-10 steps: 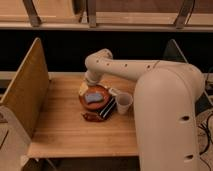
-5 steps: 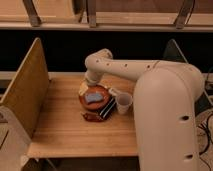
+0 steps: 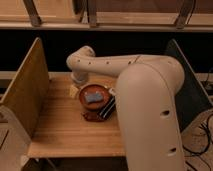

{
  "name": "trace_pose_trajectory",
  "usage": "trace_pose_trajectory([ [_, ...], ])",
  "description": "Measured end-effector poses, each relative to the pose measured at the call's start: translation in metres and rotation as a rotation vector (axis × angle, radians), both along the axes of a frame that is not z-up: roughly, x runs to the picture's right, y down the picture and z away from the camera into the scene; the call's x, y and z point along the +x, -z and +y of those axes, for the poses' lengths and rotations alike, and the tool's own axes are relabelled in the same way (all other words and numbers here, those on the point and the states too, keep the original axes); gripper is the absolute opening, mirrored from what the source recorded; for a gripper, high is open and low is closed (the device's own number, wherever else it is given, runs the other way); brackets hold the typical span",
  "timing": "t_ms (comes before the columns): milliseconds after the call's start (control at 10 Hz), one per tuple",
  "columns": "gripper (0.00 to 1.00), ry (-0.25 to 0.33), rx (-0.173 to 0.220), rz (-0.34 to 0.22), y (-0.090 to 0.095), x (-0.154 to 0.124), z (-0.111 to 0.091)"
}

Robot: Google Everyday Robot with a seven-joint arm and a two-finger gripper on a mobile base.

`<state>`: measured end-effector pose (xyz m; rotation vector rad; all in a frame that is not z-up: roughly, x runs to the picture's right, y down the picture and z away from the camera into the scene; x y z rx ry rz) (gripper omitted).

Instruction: Place the pepper in the ceramic cup

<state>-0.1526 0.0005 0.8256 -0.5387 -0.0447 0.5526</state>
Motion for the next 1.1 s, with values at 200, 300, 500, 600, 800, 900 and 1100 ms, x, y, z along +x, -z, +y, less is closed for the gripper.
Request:
trace_pose_trajectory([
  [200,0.8,0.006,0.021,0.006,0.012,0.001,0.005],
  [300,0.8,-0.006,0.038,0.016,0.018,0.011,0.01],
  [500,0.8,-0.038,0.052,0.016,0.028,0.024,0.021],
  [600,0.8,-0.058,0.047,0.026,0.033,0.038,0.033],
  [800,0.8,-0.063,0.045,0.029,0.034,0.042,0.037],
  [900,0.8,-0.06,0.044,0.024,0.035,0.038,0.038],
  [1100,0.8,-0.064,0.049,0.016,0.032,0.034,0.032],
])
